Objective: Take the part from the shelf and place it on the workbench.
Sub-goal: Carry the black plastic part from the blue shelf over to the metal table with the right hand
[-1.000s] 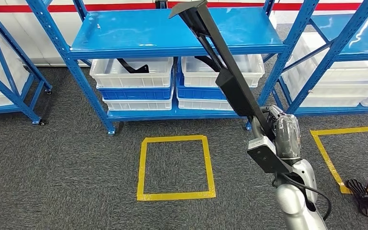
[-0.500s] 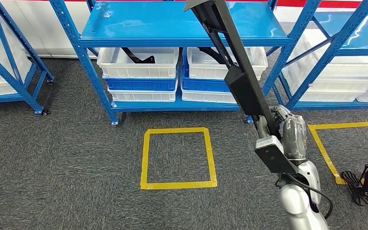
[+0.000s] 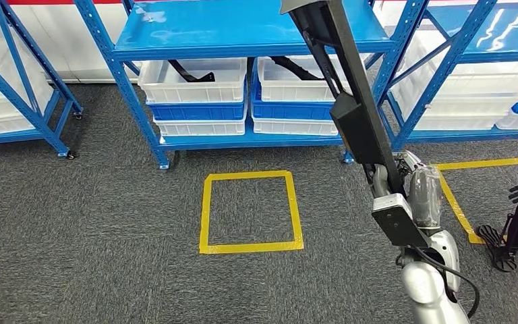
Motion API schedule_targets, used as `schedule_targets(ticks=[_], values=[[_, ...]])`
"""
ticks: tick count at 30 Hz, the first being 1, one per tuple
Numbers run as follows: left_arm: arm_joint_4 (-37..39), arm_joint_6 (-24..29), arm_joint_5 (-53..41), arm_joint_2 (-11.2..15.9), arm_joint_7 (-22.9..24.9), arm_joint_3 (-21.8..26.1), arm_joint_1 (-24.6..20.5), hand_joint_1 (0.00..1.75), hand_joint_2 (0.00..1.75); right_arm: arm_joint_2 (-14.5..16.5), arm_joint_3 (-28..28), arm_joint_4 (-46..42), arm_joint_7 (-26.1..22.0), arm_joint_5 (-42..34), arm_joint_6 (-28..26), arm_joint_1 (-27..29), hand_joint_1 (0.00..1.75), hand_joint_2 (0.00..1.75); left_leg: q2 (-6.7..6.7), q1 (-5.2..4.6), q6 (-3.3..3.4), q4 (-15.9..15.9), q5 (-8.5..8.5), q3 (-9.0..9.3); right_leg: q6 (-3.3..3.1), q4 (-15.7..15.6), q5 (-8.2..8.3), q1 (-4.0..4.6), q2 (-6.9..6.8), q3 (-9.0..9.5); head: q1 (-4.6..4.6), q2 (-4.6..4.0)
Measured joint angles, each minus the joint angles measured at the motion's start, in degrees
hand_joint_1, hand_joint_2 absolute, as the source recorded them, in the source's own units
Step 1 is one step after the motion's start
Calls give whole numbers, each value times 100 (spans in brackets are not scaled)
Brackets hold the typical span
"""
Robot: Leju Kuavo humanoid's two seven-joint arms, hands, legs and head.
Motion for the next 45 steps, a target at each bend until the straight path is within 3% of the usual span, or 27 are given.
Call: schedule_targets(ticks=[2, 3, 6, 7, 9, 11, 12, 14, 16, 17, 19, 21, 23, 25, 27, 28, 29, 30, 32, 34, 35, 38, 40, 42, 43, 44, 45], values=[[0, -3, -3, 6, 0, -1, -14, 0, 175, -14, -21, -2, -2, -1, -4, 3, 175, 175, -15, 1, 26, -730, 34, 503, 66, 73, 49, 17, 1, -107, 1, 0], [0, -5, -5, 7, -1, -1, -18, 0, 175, -21, -28, -3, -3, -1, -7, 2, 175, 175, -24, -13, 49, -916, -5, 607, 108, 96, 77, 28, 0, -143, 2, 0], [0, -6, -7, 6, -3, -2, -12, 0, 175, -37, -41, -3, -10, -2, -9, 6, 175, 175, -18, -53, 198, -1006, 56, 555, 235, 111, 149, 28, 2, -210, 8, -1], [0, -6, -7, 5, -3, -2, -13, 0, 175, -45, -45, -2, -11, -3, -10, 8, 175, 175, -4, -53, 266, -1023, 113, 515, 238, 191, 73, 23, 4, -264, 14, -1], [0, -6, -7, 8, -4, -2, -18, 0, 175, -61, -52, -2, -12, -4, -10, 9, 175, 175, 24, -43, 360, -1047, 236, 398, 187, 682, -315, 13, 9, -472, 35, 0], [0, -6, -7, 14, -3, -2, -18, 0, 175, -69, -56, -1, -11, -5, -10, 18, 175, 175, 34, -49, 380, -1042, 359, 231, 169, 1458, -731, 14, 12, -705, 54, -1], [0, -7, -7, 13, -3, -2, -16, 0, 175, -71, -56, 0, -11, -5, -10, 25, 175, 175, 42, -52, 377, -1039, 423, 145, 202, 1726, -818, 12, 13, -739, 55, -1], [0, -8, -6, 10, -2, -2, -12, 0, 175, -72, -56, 2, -11, -5, -10, 34, 175, 175, 56, -52, 361, -1035, 526, 9, 300, 1800, -761, 3, 13, -606, 60, 0], [0, -12, -6, 9, -2, -2, -13, 0, 175, -72, -56, 3, -11, -4, -10, 29, 175, 175, 58, -46, 331, -1033, 613, -89, 383, 1297, -564, -11, 12, -204, 63, 0], [0, -15, -6, 10, -2, -2, -15, 0, 175, -72, -56, 3, -11, -4, -10, 22, 175, 175, 57, -45, 307, -1030, 656, -128, 393, 905, -525, -20, 11, 74, 64, 0], [0, -27, -6, 13, -2, -2, -18, 0, 175, -74, -57, 2, -11, -4, -10, -3, 175, 175, 56, -56, 231, -1029, 761, -187, 331, 177, -568, 16, 24, 556, 59, 0], [0, -44, -6, 16, -2, 0, -18, 0, 175, -83, -59, 5, -12, -9, -10, -45, 175, 175, 58, -64, 147, -1046, 868, -203, 215, -51, -623, 70, 38, 653, 55, 0], [0, -64, -6, 25, -3, 4, -13, 0, 175, -94, -60, 12, -11, -17, -7, -80, 175, 175, 49, -39, 85, -1015, 846, -235, 93, -37, -536, 29, 28, 560, 50, 0], [0, -82, -5, 30, -2, 7, -9, 0, 175, -101, -60, 22, -10, -31, -1, -97, 175, 175, 31, -13, 43, -659, 422, -363, -34, -47, -411, -6, 7, 459, 33, -1], [1, -92, -1, 32, 3, 8, -13, 0, 175, -105, -60, 41, -10, -60, 4, -106, 175, 175, 22, -10, 14, 80, -160, -558, -93, -37, -277, 27, -2, 319, 19, -1], [2, -93, 2, 37, 4, 8, -15, 0, 175, -106, -60, 55, -11, -74, 4, -107, 175, 175, 20, -10, 6, 412, -313, -613, -96, -30, -210, 43, -2, 241, 15, -1], [3, -99, 8, 41, -8, 9, -16, 0, 175, -109, -60, 71, -13, -86, 1, -106, 175, 175, 20, -10, 7, 596, -336, -595, -93, -21, -149, 57, 0, 154, 14, -1], [3, -113, 17, 42, -45, 10, -13, 0, 175, -117, -63, 84, -16, -101, -9, -102, 175, 175, 20, -11, 21, 571, -254, -472, -85, -9, -97, 68, 2, 77, 13, -1], [1, -156, 35, 27, -173, 14, 1, 0, 175, -160, -100, 95, -41, -165, -40, -78, 175, 175, 9, -25, 94, -60, -31, 69, -53, 15, -16, 81, 3, -42, 10, -1], [-13, -190, 32, 4, -257, 15, 23, 0, 175, -226, -167, 95, -80, -247, -83, -55, 175, 175, -3, -56, 166, -814, -3, 591, 3, 38, 52, 108, -10, -116, 15, -1], [-20, -200, 25, -3, -263, 15, 36, 0, 175, -255, -190, 96, -94, -276, -101, -56, 175, 175, -6, -75, 187, -1014, -41, 704, 41, 45, 84, 112, -20, -137, 19, -1], [-30, -222, 15, -18, -236, 19, 74, 0, 175, -307, -201, 117, -117, -311, -121, -81, 175, 175, 18, -103, 272, -1147, 32, 668, 157, 61, 154, 102, -25, -195, 19, -1], [-32, -239, 16, -19, -225, 22, 80, 0, 175, -330, -198, 146, -124, -316, -123, -98, 175, 175, 46, -84, 357, -1206, 166, 570, 151, 356, -105, 96, -10, -336, 36, -1], [-34, -246, 13, -15, -225, 27, 79, 0, 175, -348, -197, 184, -125, -318, -126, -122, 175, 175, 58, -78, 388, -1213, 285, 440, 107, 1024, -580, 77, 3, -559, 57, -1], [-35, -246, 11, -15, -225, 29, 79, 0, 175, -350, -196, 204, -123, -317, -128, -130, 175, 175, 62, -76, 383, -1208, 348, 366, 125, 1380, -744, 62, 5, -639, 63, -1], [-35, -245, 9, -19, -226, 31, 80, 0, 175, -348, -195, 223, -121, -308, -130, -132, 175, 175, 67, -73, 372, -1203, 411, 288, 177, 1608, -795, 43, 6, -652, 64, -1], [-35, -243, 9, -23, -226, 31, 79, 0, 175, -345, -193, 239, -119, -295, -133, -132, 175, 175, 71, -67, 356, -1197, 472, 213, 255, 1636, -741, 20, 6, -566, 67, -1]])
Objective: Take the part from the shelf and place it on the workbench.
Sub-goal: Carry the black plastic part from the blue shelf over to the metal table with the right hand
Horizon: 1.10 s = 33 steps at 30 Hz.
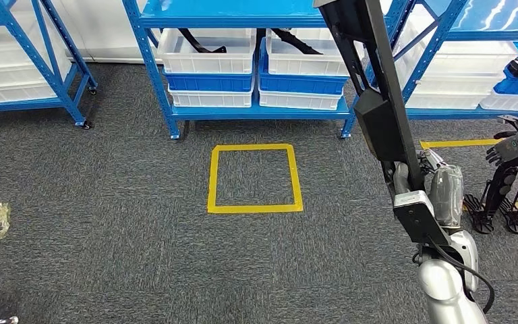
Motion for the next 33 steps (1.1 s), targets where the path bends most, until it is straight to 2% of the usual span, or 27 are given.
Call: schedule_targets(ticks=[1, 2, 3, 4, 5, 6, 8, 9, 10, 12, 13, 14, 15, 16, 18, 19, 20, 22, 24, 26, 28, 29, 30, 31, 32, 33], values=[[0, 4, 0, -4, -1, 1, -1, 0, 175, 4, 1, 14, 3, 17, -3, -1, 175, 175, 2, 9, -23, 8, 61, -80, 88, -158, 111, -28, -1, 186, 2, 0], [0, 10, 0, -7, -2, 1, -4, 0, 175, 9, 2, 21, 5, 38, -7, -4, 175, 175, 2, 15, -54, 22, 110, -142, 158, -534, 231, -57, -2, 473, 2, 0], [-1, 17, 0, -8, -3, 2, -7, 0, 175, 16, 3, 26, 8, 52, -9, -13, 175, 175, 1, 15, -90, 42, 152, -200, 191, -990, 270, -67, 0, 797, 6, -1], [-2, 25, 0, -8, -4, 4, -11, 0, 175, 23, 4, 29, 11, 63, -13, -23, 175, 175, -1, 10, -130, 60, 196, -242, 182, -1369, 261, -59, 6, 1039, 3, 0], [-3, 32, 0, -7, -6, 7, -15, 0, 175, 29, 4, 32, 15, 72, -17, -34, 175, 175, -3, 2, -167, 75, 240, -272, 149, -1626, 223, -43, 13, 1179, 2, 0], [-3, 38, 0, -6, -8, 12, -17, 0, 175, 35, 5, 37, 19, 75, -22, -42, 175, 175, -4, -2, -200, 78, 283, -293, 100, -1728, 182, -18, 20, 1212, -1, 0], [-2, 43, 0, -4, -10, 22, -14, 0, 175, 42, 5, 45, 24, 79, -31, -49, 175, 175, -7, 16, -260, 88, 317, -322, -20, -1724, 224, -29, 20, 1119, -8, 0], [-2, 43, 0, -4, -10, 25, -11, 0, 175, 44, 5, 49, 24, 80, -34, -54, 175, 175, -11, 31, -284, 170, 205, -365, -100, -1719, 266, -44, 15, 1079, -11, 0], [-2, 43, 0, -7, -10, 26, -9, 0, 175, 46, 6, 51, 25, 86, -35, -60, 175, 175, -17, 43, -307, 363, -7, -441, -183, -1721, 319, -57, 10, 1035, -17, 0], [-2, 43, -1, -12, -10, 26, -8, 0, 175, 51, 7, 53, 26, 97, -36, -67, 175, 175, -36, 54, -338, 1075, -597, -665, -297, -1717, 436, -44, 3, 920, -27, 0], [-2, 43, -1, -13, -10, 26, -8, 0, 175, 54, 7, 54, 26, 102, -35, -67, 175, 175, -43, 56, -350, 1457, -802, -760, -317, -1711, 490, -30, 2, 858, -31, 0], [-2, 43, -1, -12, -10, 26, -8, 0, 175, 58, 7, 55, 26, 104, -36, -63, 175, 175, -49, 56, -354, 1721, -886, -793, -318, -1704, 539, -18, 2, 791, -31, 0], [-2, 43, -1, -11, -10, 26, -8, 0, 175, 61, 7, 56, 27, 108, -35, -59, 175, 175, -50, 56, -350, 1782, -850, -725, -307, -1694, 579, -9, 3, 731, -33, 0], [-2, 43, -3, -10, -10, 26, -9, 0, 175, 64, 7, 56, 30, 111, -35, -56, 175, 175, -50, 57, -337, 1615, -732, -541, -294, -1680, 613, -4, 5, 680, -33, 0], [-4, 44, -11, -9, -13, 26, -18, 0, 175, 68, 5, 56, 40, 109, -22, -55, 175, 175, -65, 54, -288, 825, -511, 54, -259, -1644, 658, 6, 8, 600, -35, 0], [-5, 49, -18, -8, -23, 26, -24, 0, 175, 69, 2, 56, 53, 91, 2, -59, 175, 175, -82, 50, -266, 453, -476, 303, -237, -1628, 677, 18, 9, 570, -30, 1], [-6, 55, -25, -7, -38, 26, -29, 0, 175, 71, -1, 55, 67, 56, 41, -64, 175, 175, -96, 39, -248, 208, -485, 449, -206, -1616, 698, 31, 9, 546, -29, 0], [-7, 66, -32, -7, -71, 30, -28, 0, 175, 79, -5, 55, 92, -34, 128, -74, 175, 175, -100, 7, -207, 72, -498, 479, -120, -1620, 755, 43, 11, 512, -23, 0], [-7, 67, -26, -16, -83, 42, -23, 0, 175, 85, -9, 55, 98, -90, 171, -73, 175, 175, -55, 11, -116, 20, -422, 443, -61, -1550, 744, 42, 16, 435, -24, 0], [-9, 67, -17, -17, -85, 60, -22, 0, 175, 85, -20, 55, 100, -109, 181, -74, 175, 175, 6, 26, -32, -23, -328, 387, -80, -1092, 487, 42, 22, 203, 6, 1], [-11, 66, -15, -14, -85, 78, -15, 0, 175, 86, -31, 60, 97, -149, 206, -64, 175, 175, 66, 12, -7, -19, -268, 305, -100, -326, 132, 35, 25, -108, 36, 0], [-11, 65, -14, -16, -81, 85, -7, 0, 175, 86, -36, 68, 90, -192, 220, -56, 175, 175, 101, 7, -9, -16, -247, 273, -80, -71, 38, 29, 24, -188, 37, -1], [-11, 63, -13, -18, -78, 92, 0, 0, 175, 87, -39, 75, 78, -249, 232, -48, 175, 175, 142, 5, -16, -12, -229, 248, -38, -31, 30, 20, 20, -157, 39, -1], [-11, 60, -10, -20, -74, 100, 6, 0, 175, 86, -44, 82, 62, -309, 239, -47, 175, 175, 187, 6, -25, -7, -218, 234, 20, -248, 107, 7, 1, 4, 39, 0], [-11, 57, -8, -23, -71, 107, 10, 0, 175, 86, -51, 87, 46, -361, 240, -50, 175, 175, 232, 7, -37, 3, -213, 228, 79, -653, 238, -7, -59, 258, 40, 0], [-11, 54, -7, -22, -70, 113, 12, 0, 175, 86, -59, 87, 30, -402, 241, -58, 175, 175, 276, -10, -56, 19, -216, 223, 109, -1090, 347, -11, -175, 510, 41, -1]])
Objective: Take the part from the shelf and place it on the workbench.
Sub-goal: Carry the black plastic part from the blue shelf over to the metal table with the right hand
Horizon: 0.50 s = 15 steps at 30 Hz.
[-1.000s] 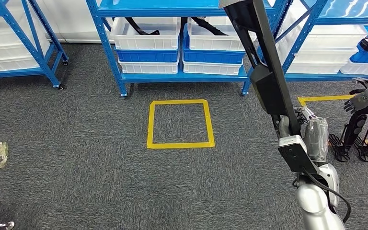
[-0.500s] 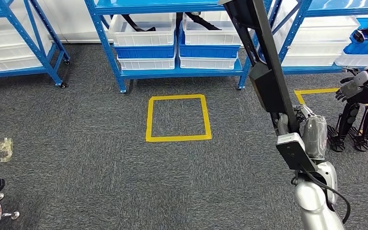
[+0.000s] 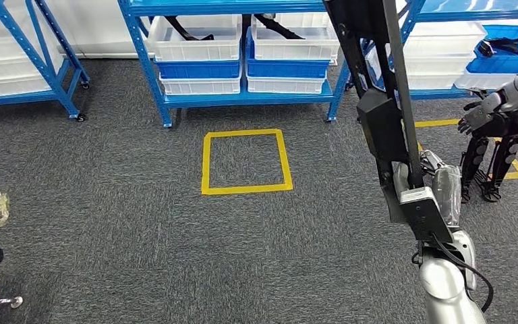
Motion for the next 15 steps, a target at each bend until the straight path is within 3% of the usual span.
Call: schedule_targets(ticks=[2, 3, 5, 7, 9, 11, 12, 13, 15], values=[[1, -3, 2, 2, 2, 8, 3, 0, 175, 1, -16, 0, -22, -47, 2, -11, 175, 175, 82, -37, -56, 29, 0, -10, -51, -524, 128, 22, -130, 280, -10, 0], [2, -3, 3, 4, 2, 10, 4, 0, 175, 1, -24, 0, -28, -60, 4, -11, 175, 175, 123, -55, -86, 35, 5, -16, -108, -571, 134, 39, -129, 288, -15, 0], [2, -4, 8, 6, 4, 13, 8, 0, 175, -3, -35, 0, -34, -86, 6, -5, 175, 175, 174, -39, -139, 55, -5, -29, -205, -563, 181, 15, -3, 253, -24, 0], [3, -8, 10, 11, 5, 15, 12, 0, 175, -5, -40, 0, -43, -126, 7, -13, 175, 175, 2, -8, -192, 331, -229, -143, -302, -576, 232, -30, 102, 221, -35, 0], [5, -16, 8, 13, 5, 15, 25, 0, 175, -7, -42, 0, -54, -173, 5, -19, 175, 175, -247, 10, -227, 1033, -645, -445, -377, -576, 271, -29, 201, 178, -50, 0], [10, -22, 7, 13, 5, 15, 41, 0, 175, -6, -44, 0, -58, -216, 2, -4, 175, 175, -325, 14, -232, 1618, -856, -701, -400, -564, 293, -3, 326, 136, -56, 0], [12, -23, 7, 15, 5, 15, 46, 0, 175, -7, -47, 0, -58, -231, 0, 4, 175, 175, -338, 15, -223, 1622, -793, -690, -401, -553, 298, 6, 394, 125, -57, 0], [13, -26, 7, 18, 4, 15, 49, 0, 175, -10, -52, 0, -59, -240, -2, 10, 175, 175, -368, 16, -206, 1405, -629, -571, -397, -536, 301, 10, 469, 118, -57, 0], [14, -39, 7, 26, 3, 15, 50, 0, 175, -15, -63, -1, -64, -250, -6, 8, 175, 175, -597, 32, -159, 646, -279, -179, -383, -494, 305, 22, 601, 100, -57, 0]])
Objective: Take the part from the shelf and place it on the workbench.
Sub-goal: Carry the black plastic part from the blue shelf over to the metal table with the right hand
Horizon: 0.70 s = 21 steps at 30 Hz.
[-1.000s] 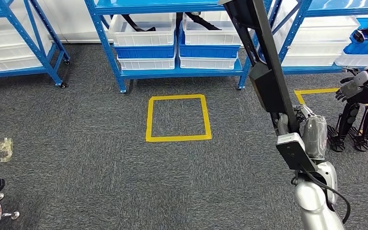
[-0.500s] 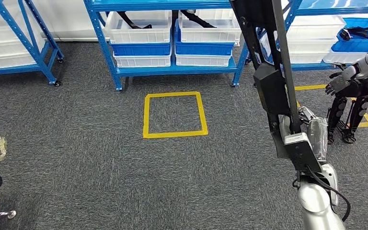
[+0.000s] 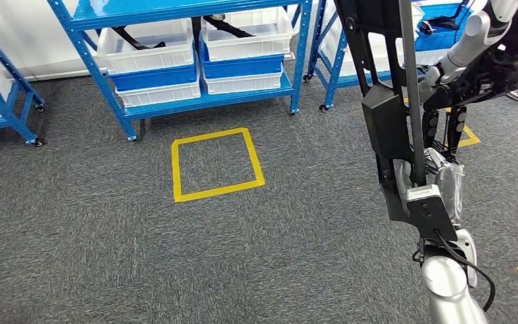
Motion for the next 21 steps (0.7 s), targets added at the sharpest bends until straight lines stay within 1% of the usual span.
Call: schedule_targets(ticks=[1, 2, 3, 4, 5, 6, 7, 8, 9, 10, 11, 12, 13, 14, 15, 16, 17, 18, 19, 20, 21], values=[[1, -8, -2, 3, -2, -1, -1, 0, 175, -2, -4, 0, -4, -3, -3, -9, 175, 175, -122, 7, 17, -290, 90, 142, 17, 20, 8, 5, 63, -28, 1, 0], [2, -13, -3, 7, -4, -1, 0, 0, 175, -3, -8, -1, -9, -6, -6, -18, 175, 175, -211, 7, 31, -442, 108, 207, 44, 31, 24, 4, 124, -63, 1, 0], [3, -16, -3, 10, -6, -1, 0, 0, 175, -4, -15, -1, -12, -7, -9, -21, 175, 175, -225, -1, 43, -473, 89, 213, 84, 28, 49, -2, 191, -101, 0, 0], [4, -18, -3, 10, -8, -1, -1, 0, 175, -9, -21, -1, -15, -9, -11, -22, 175, 175, -151, -9, 66, -499, 109, 209, 128, 13, 78, -7, 267, -138, -1, 0], [4, -21, -2, 8, -9, 0, -5, 0, 175, -18, -27, -1, -19, -12, -13, -12, 175, 175, -72, -10, 99, -538, 139, 215, 163, 27, 83, -10, 265, -181, -4, 0], [4, -27, 0, 9, -11, 1, -10, 0, 175, -32, -36, -1, -21, -16, -14, -9, 175, 175, 13, -1, 137, -581, 174, 223, 179, 113, 40, 2, 183, -249, 9, 0], [4, -35, 0, 10, -14, 1, -14, 0, 175, -44, -43, 0, -24, -25, -19, -18, 175, 175, 97, 10, 170, -623, 206, 228, 179, 307, -57, 21, 47, -360, 27, 0], [5, -42, 0, 11, -17, 2, -17, 0, 175, -53, -49, 1, -27, -34, -23, -27, 175, 175, 184, 10, 188, -644, 224, 227, 166, 632, -210, 23, -126, -519, 40, 0], [8, -48, 0, 15, -19, 2, -17, 0, 175, -56, -54, 2, -29, -45, -27, -37, 175, 175, 265, 7, 198, -648, 230, 216, 157, 1012, -373, 27, -244, -694, 57, 0], [11, -51, 0, 17, -20, 2, -16, 0, 175, -55, -56, 5, -31, -54, -32, -36, 175, 175, 351, 1, 199, -647, 230, 206, 166, 1352, -495, 16, -302, -847, 61, 0], [16, -51, 0, 20, -20, 2, -17, 0, 175, -55, -57, 13, -31, -58, -37, -30, 175, 175, 437, 0, 198, -645, 230, 199, 196, 1544, -550, -2, -334, -921, 61, 0], [23, -51, 0, 21, -20, 2, -20, 0, 175, -55, -59, 21, -33, -61, -44, -26, 175, 175, 518, 4, 194, -643, 228, 197, 248, 1486, -509, -23, -365, -865, 63, 0], [29, -51, 0, 23, -21, 2, -24, 0, 175, -56, -61, 29, -37, -62, -54, -28, 175, 175, 593, 10, 184, -640, 224, 201, 315, 1194, -393, -45, -421, -687, 64, 0], [34, -51, 0, 25, -21, 2, -31, 0, 175, -57, -62, 34, -41, -64, -62, -36, 175, 175, 662, 7, 163, -633, 215, 210, 373, 747, -258, -63, -540, -431, 66, 0], [38, -49, 0, 30, -24, 2, -38, 0, 175, -58, -62, 38, -46, -66, -72, -52, 175, 175, 722, -3, 131, -626, 202, 217, 394, 346, -143, -56, -651, -198, 67, 0], [40, -47, 0, 38, -27, 2, -43, 0, 175, -58, -62, 41, -51, -70, -85, -66, 175, 175, 774, -19, 93, -619, 192, 224, 377, 72, -71, -41, -724, -44, 63, 0], [42, -44, 0, 45, -31, 2, -48, 0, 175, -59, -63, 46, -54, -72, -97, -78, 175, 175, 821, -38, 57, -613, 184, 230, 334, -49, -46, -21, -754, 15, 61, 0], [43, -42, 0, 51, -35, 2, -54, 0, 175, -61, -66, 52, -55, -74, -108, -86, 175, 175, 870, -46, 28, -613, 182, 233, 283, -41, -38, 0, -700, 1, 57, 0], [44, -41, 1, 53, -37, 2, -59, 0, 175, -62, -71, 56, -56, -75, -115, -87, 175, 175, 903, -43, 0, -610, 176, 236, 237, -35, -24, -18, -633, -19, 51, 0], [45, -39, 1, 56, -37, 2, -67, 0, 175, -64, -74, 60, -57, -75, -118, -88, 175, 175, 852, -29, -30, -577, 137, 227, 202, -34, -9, -43, -575, -33, 45, 0], [46, -37, 2, 57, -37, 2, -72, 0, 175, -63, -75, 63, -58, -75, -119, -96, 175, 175, 736, -14, -54, -470, 44, 185, 159, -36, 5, -69, -519, -42, 37, 0]])
